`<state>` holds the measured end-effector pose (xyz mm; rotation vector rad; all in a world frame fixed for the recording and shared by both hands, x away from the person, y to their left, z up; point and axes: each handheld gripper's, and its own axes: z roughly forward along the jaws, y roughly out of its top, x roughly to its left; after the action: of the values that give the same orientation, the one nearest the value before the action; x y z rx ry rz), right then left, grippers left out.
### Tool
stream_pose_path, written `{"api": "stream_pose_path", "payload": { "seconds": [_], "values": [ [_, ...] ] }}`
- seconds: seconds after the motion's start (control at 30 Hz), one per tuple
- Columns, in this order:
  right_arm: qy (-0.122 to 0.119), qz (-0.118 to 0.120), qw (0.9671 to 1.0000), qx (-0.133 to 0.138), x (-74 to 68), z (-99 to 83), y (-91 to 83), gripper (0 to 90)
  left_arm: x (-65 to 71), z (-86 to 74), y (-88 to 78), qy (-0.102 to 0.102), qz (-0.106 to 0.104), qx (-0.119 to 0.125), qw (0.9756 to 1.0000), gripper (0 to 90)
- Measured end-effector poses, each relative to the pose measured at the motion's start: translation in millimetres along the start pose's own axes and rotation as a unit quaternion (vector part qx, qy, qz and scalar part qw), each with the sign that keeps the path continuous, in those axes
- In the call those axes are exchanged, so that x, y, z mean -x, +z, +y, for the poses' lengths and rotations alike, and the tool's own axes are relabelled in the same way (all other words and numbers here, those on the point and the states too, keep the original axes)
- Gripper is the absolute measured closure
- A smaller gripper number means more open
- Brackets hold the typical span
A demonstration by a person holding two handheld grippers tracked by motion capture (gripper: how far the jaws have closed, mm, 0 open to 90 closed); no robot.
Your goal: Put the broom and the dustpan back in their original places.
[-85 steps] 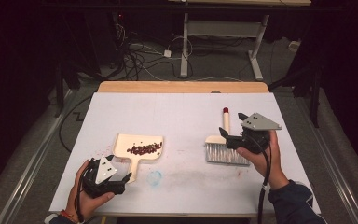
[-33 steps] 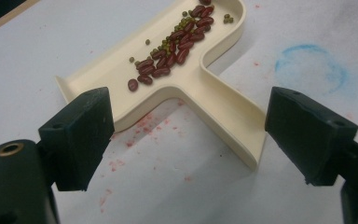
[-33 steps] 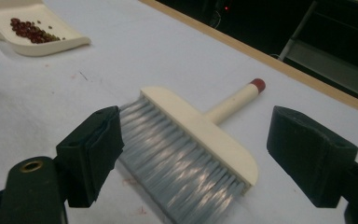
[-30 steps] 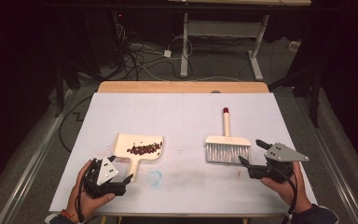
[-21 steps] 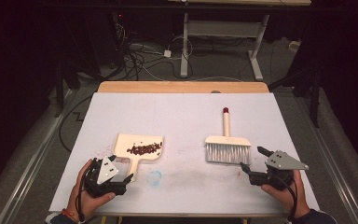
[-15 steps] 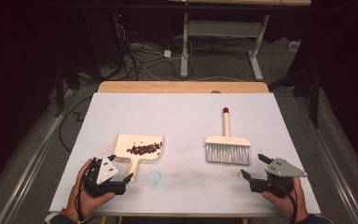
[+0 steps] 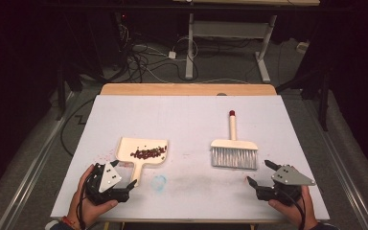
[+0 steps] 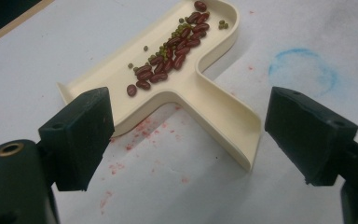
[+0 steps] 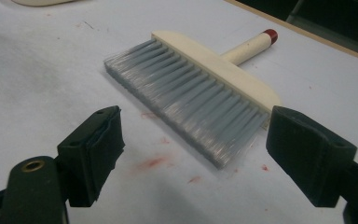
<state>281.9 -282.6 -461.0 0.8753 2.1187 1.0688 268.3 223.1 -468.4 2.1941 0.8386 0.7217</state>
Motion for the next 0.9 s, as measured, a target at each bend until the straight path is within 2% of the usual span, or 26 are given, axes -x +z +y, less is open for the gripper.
{"api": "stream_pose_path", "payload": {
  "seconds": [0.33,0.43,0.9],
  "values": [
    [-0.004,0.006,1.0000,-0.002,-0.8,2.2,0.9,18.9,-0.6,-0.5,1.2,0.000,-0.003,-0.003,1.0000,15.3],
    [0.005,0.016,0.9998,0.006,1.6,2.4,-0.9,18.9,0.2,-0.4,1.3,0.000,-0.004,-0.003,1.0000,15.3],
    [-0.004,0.010,0.9999,0.003,-0.7,3.8,-0.1,18.8,-1.1,-0.8,2.3,-0.002,-0.007,-0.006,1.0000,15.3]
  ]
}}
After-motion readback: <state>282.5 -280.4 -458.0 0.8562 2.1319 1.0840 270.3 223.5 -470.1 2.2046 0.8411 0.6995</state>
